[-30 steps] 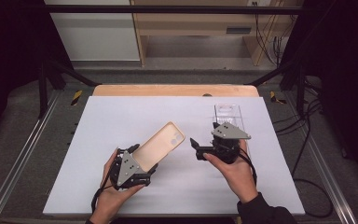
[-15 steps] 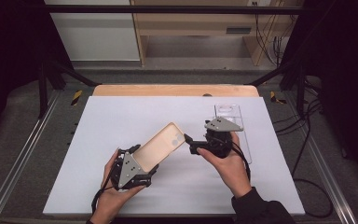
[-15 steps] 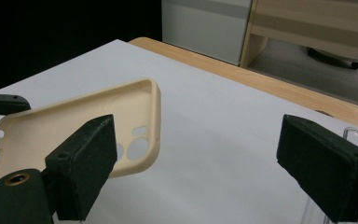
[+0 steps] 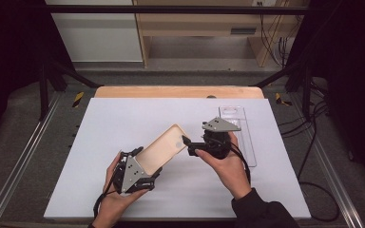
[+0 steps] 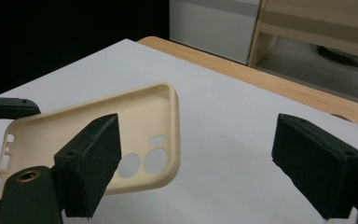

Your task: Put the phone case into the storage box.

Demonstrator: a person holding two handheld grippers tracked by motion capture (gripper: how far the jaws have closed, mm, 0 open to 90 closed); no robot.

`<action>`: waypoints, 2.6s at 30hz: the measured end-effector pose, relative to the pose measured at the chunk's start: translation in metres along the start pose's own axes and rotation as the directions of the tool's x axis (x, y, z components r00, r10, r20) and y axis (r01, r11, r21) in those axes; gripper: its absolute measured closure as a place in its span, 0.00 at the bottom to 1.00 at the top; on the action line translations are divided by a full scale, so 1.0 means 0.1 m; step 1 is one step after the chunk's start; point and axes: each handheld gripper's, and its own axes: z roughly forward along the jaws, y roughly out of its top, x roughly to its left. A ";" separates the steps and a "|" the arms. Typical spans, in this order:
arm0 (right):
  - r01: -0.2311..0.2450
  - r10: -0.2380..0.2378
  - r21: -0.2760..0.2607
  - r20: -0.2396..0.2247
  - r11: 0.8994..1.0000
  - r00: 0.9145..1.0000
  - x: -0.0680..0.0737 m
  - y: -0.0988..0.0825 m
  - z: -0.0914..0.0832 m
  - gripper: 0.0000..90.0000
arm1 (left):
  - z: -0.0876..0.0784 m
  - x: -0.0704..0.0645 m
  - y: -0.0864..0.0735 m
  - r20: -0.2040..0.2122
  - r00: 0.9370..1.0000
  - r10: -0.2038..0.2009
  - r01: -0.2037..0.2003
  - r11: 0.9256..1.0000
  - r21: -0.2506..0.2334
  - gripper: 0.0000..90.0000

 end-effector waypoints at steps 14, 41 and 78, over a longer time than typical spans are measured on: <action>-0.048 0.048 0.017 -0.015 0.999 0.999 0.01 -0.04 0.18 0.31 | -0.02 -0.02 0.02 -0.017 0.999 0.031 -0.031 1.000 -0.005 0.13; -0.227 0.231 0.045 -0.170 0.973 0.958 0.01 -0.22 0.30 0.54 | -0.07 0.01 0.02 -0.055 0.997 0.050 -0.051 0.998 -0.027 0.13; -0.289 0.288 0.028 -0.219 0.957 0.932 0.08 -0.14 0.22 0.85 | 0.01 0.04 -0.08 -0.056 0.998 0.002 -0.002 1.000 0.008 0.13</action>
